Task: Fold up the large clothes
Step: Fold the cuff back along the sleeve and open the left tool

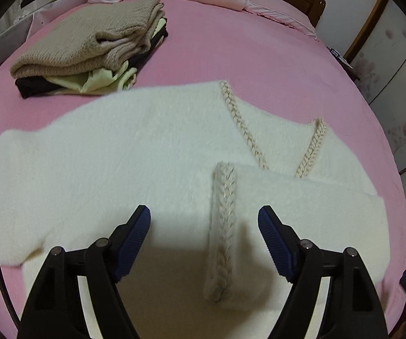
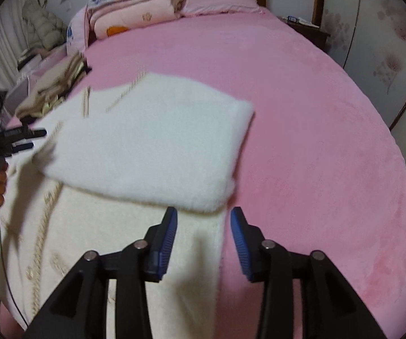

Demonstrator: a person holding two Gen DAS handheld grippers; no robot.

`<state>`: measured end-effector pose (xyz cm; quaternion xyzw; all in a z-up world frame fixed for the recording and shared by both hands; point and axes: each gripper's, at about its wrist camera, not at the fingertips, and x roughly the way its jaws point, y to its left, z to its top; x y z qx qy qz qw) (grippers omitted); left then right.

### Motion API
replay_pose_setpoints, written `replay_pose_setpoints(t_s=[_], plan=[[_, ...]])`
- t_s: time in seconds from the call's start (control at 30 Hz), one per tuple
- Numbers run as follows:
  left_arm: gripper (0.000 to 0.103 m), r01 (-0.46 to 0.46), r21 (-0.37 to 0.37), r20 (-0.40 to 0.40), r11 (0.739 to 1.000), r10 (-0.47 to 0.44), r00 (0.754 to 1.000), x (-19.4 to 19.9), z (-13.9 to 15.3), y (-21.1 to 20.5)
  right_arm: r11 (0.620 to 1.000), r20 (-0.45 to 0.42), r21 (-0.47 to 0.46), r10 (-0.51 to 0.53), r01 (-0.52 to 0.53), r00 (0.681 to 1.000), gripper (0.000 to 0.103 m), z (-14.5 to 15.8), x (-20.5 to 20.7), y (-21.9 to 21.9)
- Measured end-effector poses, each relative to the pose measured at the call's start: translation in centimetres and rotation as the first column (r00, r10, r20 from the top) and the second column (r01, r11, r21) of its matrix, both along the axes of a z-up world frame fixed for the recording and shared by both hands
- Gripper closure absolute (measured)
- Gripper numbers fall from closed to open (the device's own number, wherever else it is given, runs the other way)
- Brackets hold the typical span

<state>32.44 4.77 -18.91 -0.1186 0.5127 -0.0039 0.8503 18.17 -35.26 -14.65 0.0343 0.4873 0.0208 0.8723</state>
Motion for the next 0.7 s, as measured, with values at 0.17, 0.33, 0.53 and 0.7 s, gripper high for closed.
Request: replay_pose_setpoints(t_s=[0.17, 0.33, 0.53, 0.7], plan=[[0.076, 0.095, 0.004, -0.010, 0.995, -0.095, 0.995, 2.1, -0.5, -2.5, 0.994, 0.030, 0.011, -0.105, 0.105, 0.994, 0.061, 0.4, 5.2, -2.1], [0.078, 0.204, 0.038, -0.018, 0.978, -0.203, 0.979, 3.6, -1.4, -5.5, 0.991, -0.017, -0.003, -0.137, 0.137, 0.990, 0.061, -2.0, 11.3, -1.8], [0.078, 0.257, 0.064, -0.054, 0.964, -0.254, 0.966, 5.0, -3.9, -6.6, 0.979, -0.113, -0.096, -0.191, 0.180, 0.975, 0.061, -6.1, 15.0, -1.3], [0.073, 0.275, 0.063, -0.053, 0.959, -0.272, 0.961, 4.7, -3.5, -6.6, 0.971, -0.149, -0.030, -0.237, 0.235, 0.960, 0.061, -7.2, 14.4, -3.4]])
